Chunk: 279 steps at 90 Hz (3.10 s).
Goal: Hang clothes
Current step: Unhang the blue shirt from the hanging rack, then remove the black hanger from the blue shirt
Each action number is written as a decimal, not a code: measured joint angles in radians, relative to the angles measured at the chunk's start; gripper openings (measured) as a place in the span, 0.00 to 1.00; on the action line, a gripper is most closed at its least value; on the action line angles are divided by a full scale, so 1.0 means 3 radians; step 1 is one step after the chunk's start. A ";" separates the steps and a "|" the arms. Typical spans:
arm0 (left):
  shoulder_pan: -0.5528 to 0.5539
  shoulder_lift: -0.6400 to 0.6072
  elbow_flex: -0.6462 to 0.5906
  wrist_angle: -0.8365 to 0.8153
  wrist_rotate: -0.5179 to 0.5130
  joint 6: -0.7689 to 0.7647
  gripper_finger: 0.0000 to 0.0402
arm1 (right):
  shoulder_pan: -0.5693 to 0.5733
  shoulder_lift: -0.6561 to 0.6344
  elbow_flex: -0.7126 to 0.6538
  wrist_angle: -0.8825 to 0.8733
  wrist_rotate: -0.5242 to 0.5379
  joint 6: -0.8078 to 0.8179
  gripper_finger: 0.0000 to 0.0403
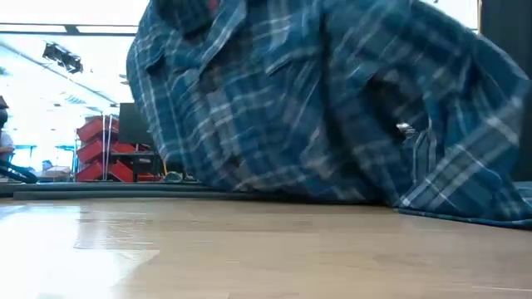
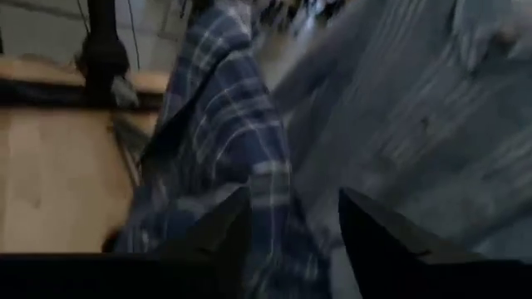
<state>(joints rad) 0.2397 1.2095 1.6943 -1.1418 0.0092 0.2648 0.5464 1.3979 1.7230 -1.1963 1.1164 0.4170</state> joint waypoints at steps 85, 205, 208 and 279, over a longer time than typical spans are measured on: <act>-0.0606 0.1443 0.0039 0.0691 -0.0764 -0.0233 0.05 | -0.0986 0.0023 -0.2013 0.2953 -0.0577 -0.0069 0.41; -0.0760 0.0662 0.0043 0.0237 -0.1051 -0.0297 0.04 | -0.0807 0.0023 -0.1790 0.0405 -0.0672 0.2077 0.26; -0.0759 0.0685 0.0043 0.0302 -0.1060 -0.0294 0.04 | -0.0763 0.0022 -0.1723 0.0503 -0.0629 0.1946 0.25; -0.0855 0.0961 0.0043 0.0712 -0.1077 -0.0122 0.04 | -0.0988 0.0275 -0.1454 0.0611 0.0014 0.1562 0.20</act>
<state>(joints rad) -0.0170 1.4979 1.7073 -0.9283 -0.3140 0.2280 0.2501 1.4803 1.2869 -1.0131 1.1206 0.8857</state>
